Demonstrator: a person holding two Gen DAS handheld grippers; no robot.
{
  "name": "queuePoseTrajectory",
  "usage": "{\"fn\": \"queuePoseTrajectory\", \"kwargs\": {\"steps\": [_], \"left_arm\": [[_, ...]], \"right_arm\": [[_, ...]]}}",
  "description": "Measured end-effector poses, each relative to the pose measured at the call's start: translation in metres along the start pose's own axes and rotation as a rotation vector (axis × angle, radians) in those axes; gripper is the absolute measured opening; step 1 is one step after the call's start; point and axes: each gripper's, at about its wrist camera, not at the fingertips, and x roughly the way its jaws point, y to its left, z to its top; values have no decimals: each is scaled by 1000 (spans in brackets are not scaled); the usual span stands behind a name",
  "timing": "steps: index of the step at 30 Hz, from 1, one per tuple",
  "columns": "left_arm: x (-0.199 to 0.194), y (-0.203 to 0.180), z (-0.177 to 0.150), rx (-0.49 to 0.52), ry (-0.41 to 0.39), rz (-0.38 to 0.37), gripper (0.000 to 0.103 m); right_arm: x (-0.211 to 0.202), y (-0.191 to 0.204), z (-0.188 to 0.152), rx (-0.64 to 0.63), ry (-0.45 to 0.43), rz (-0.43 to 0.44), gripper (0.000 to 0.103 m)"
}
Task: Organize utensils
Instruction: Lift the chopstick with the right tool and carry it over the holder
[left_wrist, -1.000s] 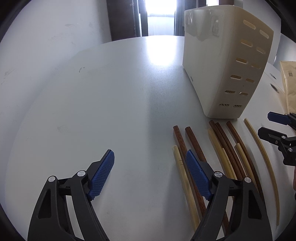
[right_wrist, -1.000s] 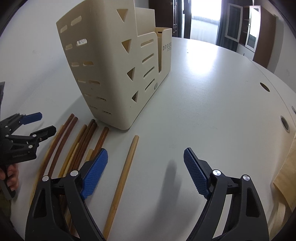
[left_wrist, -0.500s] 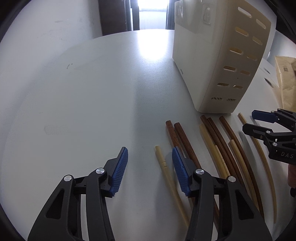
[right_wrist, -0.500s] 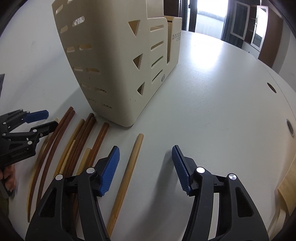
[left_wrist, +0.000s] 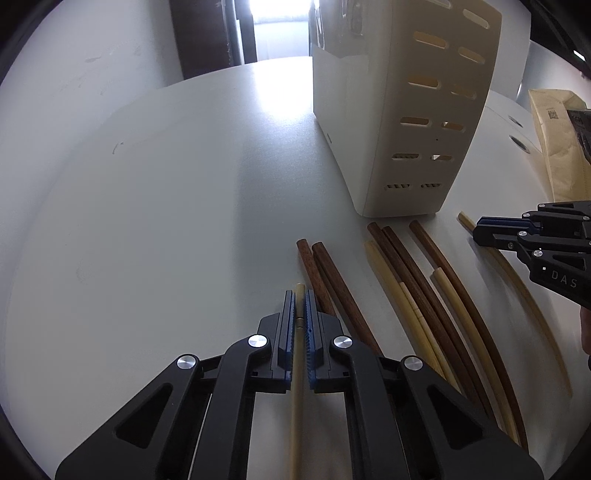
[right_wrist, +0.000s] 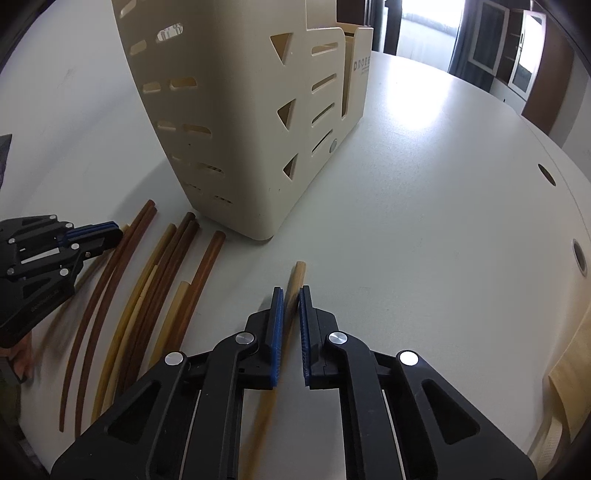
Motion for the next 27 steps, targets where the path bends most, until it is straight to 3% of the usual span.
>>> {"fn": "queuePoseTrajectory", "kwargs": {"steps": [9, 21, 27], "left_arm": [[-32, 9, 13, -56, -79, -19, 5], [-85, 0, 32, -73, -220, -30, 5], [-114, 3, 30, -76, -280, -42, 4]], "right_arm": [[-21, 4, -4, 20, -72, 33, 7], [-87, 13, -7, -12, -229, 16, 7], [-108, 7, 8, -7, -316, 15, 7]]}}
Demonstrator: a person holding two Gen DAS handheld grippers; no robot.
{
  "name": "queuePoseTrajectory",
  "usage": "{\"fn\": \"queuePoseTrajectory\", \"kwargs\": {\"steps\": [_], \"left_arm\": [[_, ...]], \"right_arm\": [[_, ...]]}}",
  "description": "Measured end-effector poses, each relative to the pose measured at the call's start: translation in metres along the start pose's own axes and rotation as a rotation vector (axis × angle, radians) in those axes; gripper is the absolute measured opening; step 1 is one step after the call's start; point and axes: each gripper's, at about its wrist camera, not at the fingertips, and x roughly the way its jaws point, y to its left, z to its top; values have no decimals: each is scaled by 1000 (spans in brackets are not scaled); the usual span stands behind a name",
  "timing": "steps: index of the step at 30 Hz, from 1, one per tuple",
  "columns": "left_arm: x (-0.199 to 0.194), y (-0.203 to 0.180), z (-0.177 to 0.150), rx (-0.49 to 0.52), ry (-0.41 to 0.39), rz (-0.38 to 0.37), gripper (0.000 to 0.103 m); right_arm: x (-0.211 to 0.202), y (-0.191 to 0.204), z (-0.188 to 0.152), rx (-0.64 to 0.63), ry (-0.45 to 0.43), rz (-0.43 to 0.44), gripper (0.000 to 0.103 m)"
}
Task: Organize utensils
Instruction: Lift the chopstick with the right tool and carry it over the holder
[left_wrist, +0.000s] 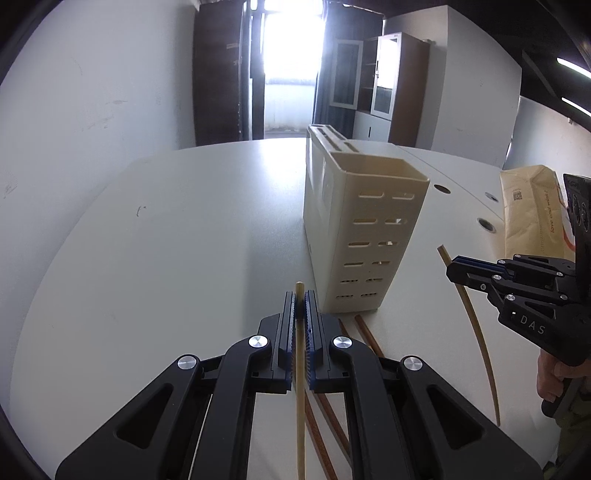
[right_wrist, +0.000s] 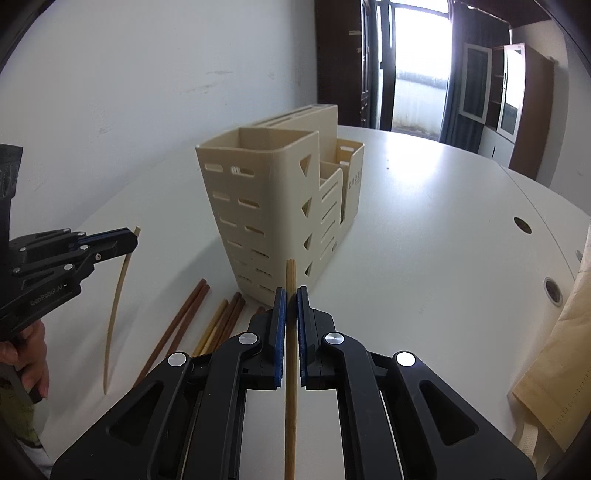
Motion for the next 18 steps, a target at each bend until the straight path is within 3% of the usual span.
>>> {"fn": "queuePoseTrajectory", "kwargs": {"steps": [18], "left_arm": [[-48, -34, 48, 47, -190, -36, 4]], "right_arm": [[-48, 6, 51, 43, -231, 30, 7]]}}
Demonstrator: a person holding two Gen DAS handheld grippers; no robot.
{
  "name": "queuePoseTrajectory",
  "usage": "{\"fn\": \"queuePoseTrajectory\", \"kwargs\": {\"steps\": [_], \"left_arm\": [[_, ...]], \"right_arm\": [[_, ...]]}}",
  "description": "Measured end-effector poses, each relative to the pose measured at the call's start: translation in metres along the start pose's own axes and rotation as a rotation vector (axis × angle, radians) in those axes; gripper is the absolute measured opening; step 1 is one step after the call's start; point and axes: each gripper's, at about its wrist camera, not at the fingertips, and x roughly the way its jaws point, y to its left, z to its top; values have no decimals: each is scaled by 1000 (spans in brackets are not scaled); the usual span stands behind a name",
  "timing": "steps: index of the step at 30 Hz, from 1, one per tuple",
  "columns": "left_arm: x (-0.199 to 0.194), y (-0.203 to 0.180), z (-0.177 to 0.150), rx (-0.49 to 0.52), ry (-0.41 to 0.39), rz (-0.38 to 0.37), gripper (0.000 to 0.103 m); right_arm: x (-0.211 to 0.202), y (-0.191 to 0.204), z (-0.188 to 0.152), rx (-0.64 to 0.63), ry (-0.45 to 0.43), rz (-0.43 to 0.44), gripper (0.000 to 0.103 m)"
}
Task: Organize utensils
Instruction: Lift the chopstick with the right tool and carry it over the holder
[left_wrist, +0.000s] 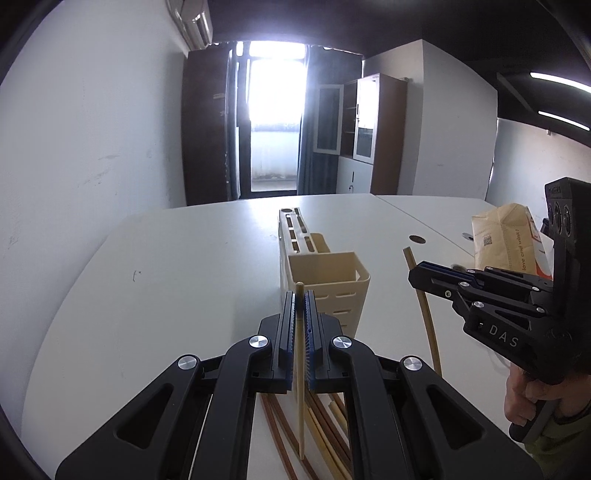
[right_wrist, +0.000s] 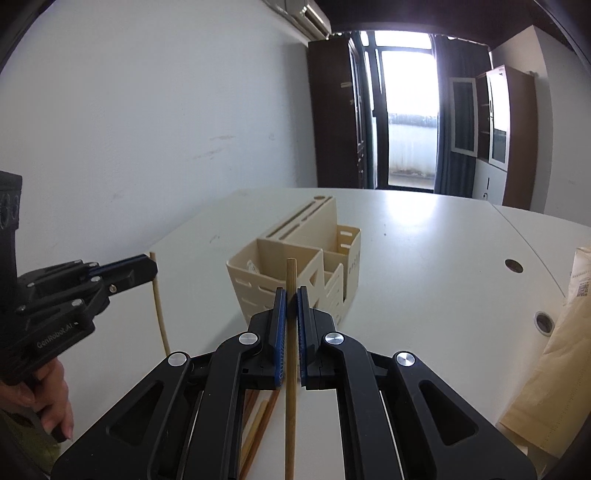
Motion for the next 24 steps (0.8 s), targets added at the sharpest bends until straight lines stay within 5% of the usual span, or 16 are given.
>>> {"fn": "queuePoseTrajectory", "kwargs": {"steps": [24], "left_arm": [[-29, -12, 64, -7, -275, -42, 4]], "right_arm": [[-12, 1, 66, -14, -373, -9, 7]]}}
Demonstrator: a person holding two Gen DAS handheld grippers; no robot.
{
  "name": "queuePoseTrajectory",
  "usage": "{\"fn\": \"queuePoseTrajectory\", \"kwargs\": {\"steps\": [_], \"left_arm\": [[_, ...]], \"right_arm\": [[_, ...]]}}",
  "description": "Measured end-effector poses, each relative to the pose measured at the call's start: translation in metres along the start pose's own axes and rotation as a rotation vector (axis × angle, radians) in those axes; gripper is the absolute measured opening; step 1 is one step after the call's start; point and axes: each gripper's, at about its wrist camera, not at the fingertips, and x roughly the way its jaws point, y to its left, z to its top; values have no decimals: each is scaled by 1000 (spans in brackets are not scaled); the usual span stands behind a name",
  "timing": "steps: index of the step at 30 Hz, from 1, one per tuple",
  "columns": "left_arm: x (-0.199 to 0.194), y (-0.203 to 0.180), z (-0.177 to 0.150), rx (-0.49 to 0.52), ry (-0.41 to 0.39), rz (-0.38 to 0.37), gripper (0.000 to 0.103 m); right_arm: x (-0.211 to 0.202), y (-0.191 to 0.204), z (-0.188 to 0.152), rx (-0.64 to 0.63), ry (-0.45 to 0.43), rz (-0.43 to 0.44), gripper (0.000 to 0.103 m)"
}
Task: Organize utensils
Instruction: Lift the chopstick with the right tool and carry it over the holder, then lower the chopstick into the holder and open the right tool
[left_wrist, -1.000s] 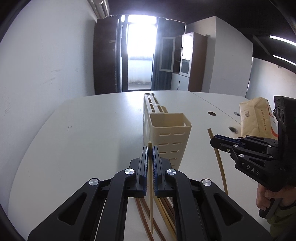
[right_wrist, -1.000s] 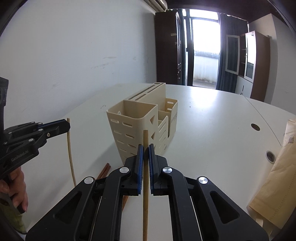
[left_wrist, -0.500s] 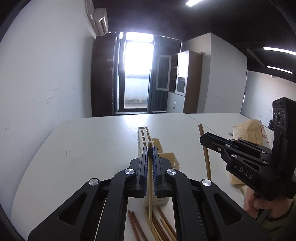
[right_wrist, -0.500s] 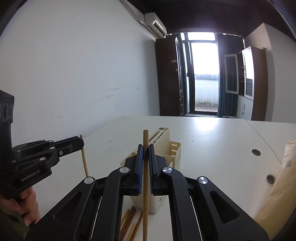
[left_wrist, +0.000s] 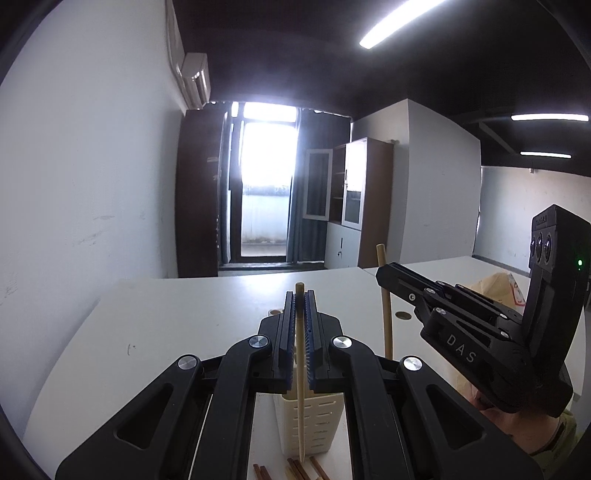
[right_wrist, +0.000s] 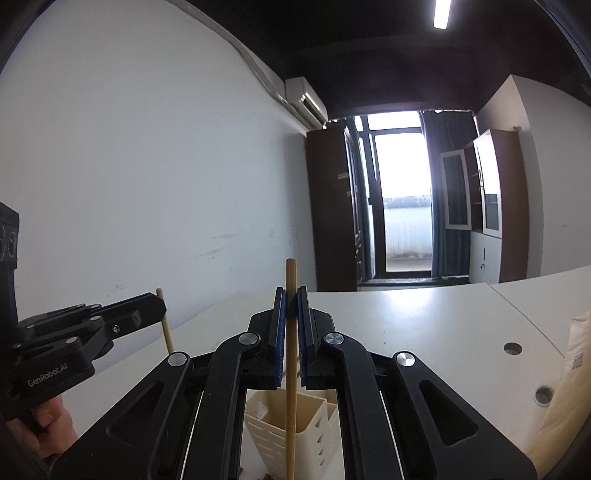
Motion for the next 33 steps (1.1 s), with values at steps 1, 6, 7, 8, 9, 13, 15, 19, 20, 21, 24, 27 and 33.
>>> {"fn": "queuePoseTrajectory", "kwargs": {"steps": [1, 6, 7, 8, 9, 13, 15, 19, 20, 21, 24, 27, 33], "left_arm": [[-1, 0, 2, -2, -14, 0, 4], [-7, -4, 13, -3, -91, 18, 4], [-7, -4, 16, -9, -107, 16, 4], [-8, -4, 17, -14, -121, 11, 4], [-8, -5, 18, -16, -132, 9, 4], [-6, -9, 20, -17, -171, 18, 4], [-3, -9, 21, -22, -183, 24, 4], [0, -6, 23, -48, -203, 27, 4], [0, -6, 23, -50, -206, 26, 4], [1, -6, 23, -54, -209, 27, 4], [6, -5, 23, -63, -210, 24, 4], [13, -8, 18, -55, -201, 25, 4], [43, -7, 5, -43, -114, 38, 4]], "right_arm": [[-1, 0, 2, -2, -18, -3, 7], [-12, -7, 14, 2, -99, 1, 7], [-14, -9, 17, 5, -118, 1, 7], [-18, -10, 19, 9, -140, 0, 7], [-21, -11, 21, 13, -162, 0, 7], [-25, -19, 29, 29, -227, 11, 7], [-24, -21, 30, 33, -254, 12, 7], [-17, -22, 32, 33, -279, 11, 7], [-15, -22, 32, 36, -285, 5, 7], [-13, -24, 33, 38, -296, 0, 7], [-6, -27, 34, 49, -318, 4, 7], [9, -31, 32, 56, -312, 11, 7], [42, -23, 9, 22, -214, 21, 7]]}}
